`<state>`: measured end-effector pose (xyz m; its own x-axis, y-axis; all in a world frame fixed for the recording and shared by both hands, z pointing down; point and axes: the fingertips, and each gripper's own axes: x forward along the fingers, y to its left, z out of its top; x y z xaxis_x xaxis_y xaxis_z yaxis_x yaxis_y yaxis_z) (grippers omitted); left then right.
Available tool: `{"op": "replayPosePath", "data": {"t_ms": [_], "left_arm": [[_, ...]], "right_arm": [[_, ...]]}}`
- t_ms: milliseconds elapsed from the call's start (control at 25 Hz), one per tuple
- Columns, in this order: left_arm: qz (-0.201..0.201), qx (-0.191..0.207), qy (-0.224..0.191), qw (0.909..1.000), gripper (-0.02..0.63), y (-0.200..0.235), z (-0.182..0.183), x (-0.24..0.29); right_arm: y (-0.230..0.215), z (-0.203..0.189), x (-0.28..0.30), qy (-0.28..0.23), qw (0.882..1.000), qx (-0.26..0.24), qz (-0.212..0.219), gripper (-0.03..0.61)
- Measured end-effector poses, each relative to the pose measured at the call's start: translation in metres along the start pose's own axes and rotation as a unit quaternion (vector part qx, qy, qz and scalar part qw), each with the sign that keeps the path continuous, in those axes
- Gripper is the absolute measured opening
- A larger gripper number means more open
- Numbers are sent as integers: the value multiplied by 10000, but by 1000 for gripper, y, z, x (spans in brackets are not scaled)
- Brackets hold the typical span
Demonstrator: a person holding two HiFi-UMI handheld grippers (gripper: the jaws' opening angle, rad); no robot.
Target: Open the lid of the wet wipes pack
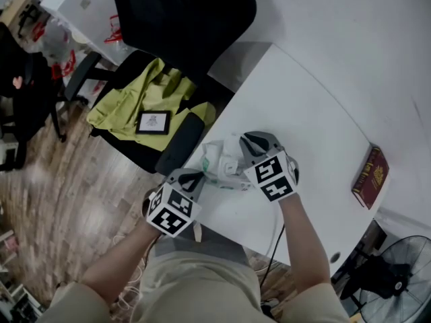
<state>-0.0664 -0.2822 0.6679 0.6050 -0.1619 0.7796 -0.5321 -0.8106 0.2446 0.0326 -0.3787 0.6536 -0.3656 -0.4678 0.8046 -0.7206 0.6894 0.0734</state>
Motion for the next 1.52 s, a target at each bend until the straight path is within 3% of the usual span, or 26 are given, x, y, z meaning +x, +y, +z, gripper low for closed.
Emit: {"op": "replayPosePath", "data": {"t_ms": [200,400,800,1160,1520], "left_arm": [[173,-28,-74,9998,21,3,4,-8],[337,7,-406,9986,21,5,29,-36],[729,415,-1174,9895,21,-7,100,-119],[1026,753,-2451,9611,21,-23,172,-222],[1024,997,-3307,9328,21,-52,216,-301]], "right_arm": [[-5,10,-18,-288,9989,376,-48,52],[-8,35,-68,-877,9925,822,-241,40],[5,101,-190,-1954,9738,932,-693,31],[21,151,-299,-3004,9434,899,-1079,23],[43,173,-375,-3745,9110,898,-1476,23]]}}
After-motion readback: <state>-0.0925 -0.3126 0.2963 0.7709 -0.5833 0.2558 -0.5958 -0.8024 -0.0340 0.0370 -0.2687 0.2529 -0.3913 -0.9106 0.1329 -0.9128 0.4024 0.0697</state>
